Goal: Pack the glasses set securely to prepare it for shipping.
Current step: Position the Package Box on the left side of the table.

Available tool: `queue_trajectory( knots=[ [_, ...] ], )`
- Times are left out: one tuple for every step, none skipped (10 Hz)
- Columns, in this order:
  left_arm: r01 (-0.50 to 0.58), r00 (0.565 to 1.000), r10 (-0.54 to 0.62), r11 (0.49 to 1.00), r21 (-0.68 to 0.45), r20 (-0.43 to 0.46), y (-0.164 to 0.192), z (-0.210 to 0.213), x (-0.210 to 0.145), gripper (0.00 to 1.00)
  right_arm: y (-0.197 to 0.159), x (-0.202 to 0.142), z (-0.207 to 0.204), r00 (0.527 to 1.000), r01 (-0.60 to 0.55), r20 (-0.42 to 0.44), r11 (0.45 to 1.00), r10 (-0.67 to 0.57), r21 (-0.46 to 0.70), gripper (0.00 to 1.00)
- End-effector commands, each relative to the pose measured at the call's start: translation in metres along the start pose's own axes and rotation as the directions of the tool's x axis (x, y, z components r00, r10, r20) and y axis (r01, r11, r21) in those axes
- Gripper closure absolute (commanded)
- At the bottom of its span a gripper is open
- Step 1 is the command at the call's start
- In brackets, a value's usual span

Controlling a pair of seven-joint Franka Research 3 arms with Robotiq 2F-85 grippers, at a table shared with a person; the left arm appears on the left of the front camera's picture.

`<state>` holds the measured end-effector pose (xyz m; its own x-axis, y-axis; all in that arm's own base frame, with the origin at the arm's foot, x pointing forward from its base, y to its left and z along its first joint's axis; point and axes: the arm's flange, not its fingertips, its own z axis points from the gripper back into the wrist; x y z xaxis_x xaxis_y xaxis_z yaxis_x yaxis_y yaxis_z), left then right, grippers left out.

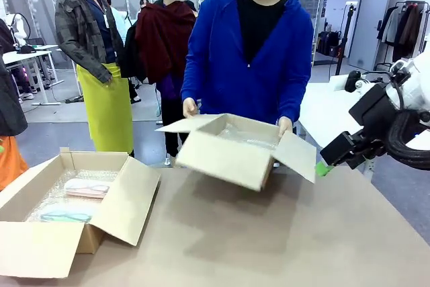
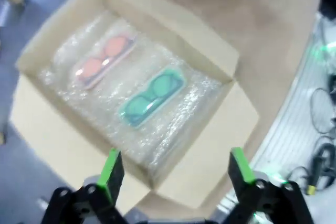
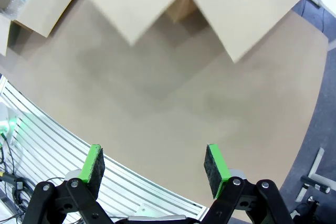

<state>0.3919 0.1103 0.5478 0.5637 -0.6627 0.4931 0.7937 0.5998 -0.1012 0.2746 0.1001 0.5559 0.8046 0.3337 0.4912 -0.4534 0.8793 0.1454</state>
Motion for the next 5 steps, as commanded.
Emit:
queue_trajectory(
  knots=[
    [0.051,0.996,-0.049,0.998,0.022,-0.078,-0.039,-0.033,0.006,0.00,0.002,-0.002,-0.003,1.000,0.022,0.007,1.000,-0.022,-0.013,0.04],
    [0.050,0.991,-0.046,0.998,0.036,-0.122,-0.056,-0.054,0.013,0.00,0.002,-0.002,-0.003,1.000,0.022,0.007,1.000,-0.022,-0.013,0.04],
    [0.040,0.989,-0.036,0.999,0.021,-0.144,-0.068,-0.064,0.021,0.00,0.002,-0.002,-0.003,1.000,0.022,0.007,1.000,-0.022,-0.013,0.04],
    [0.047,0.990,-0.042,0.998,0.036,-0.131,-0.076,-0.070,0.025,0.00,0.002,-0.002,-0.003,1.000,0.022,0.007,1.000,-0.022,-0.013,0.04],
    [0.058,0.992,-0.055,0.998,0.017,-0.111,-0.080,-0.071,0.025,0.00,0.002,-0.002,-0.003,1.000,0.022,0.007,1.000,-0.022,-0.013,0.04]
  ],
)
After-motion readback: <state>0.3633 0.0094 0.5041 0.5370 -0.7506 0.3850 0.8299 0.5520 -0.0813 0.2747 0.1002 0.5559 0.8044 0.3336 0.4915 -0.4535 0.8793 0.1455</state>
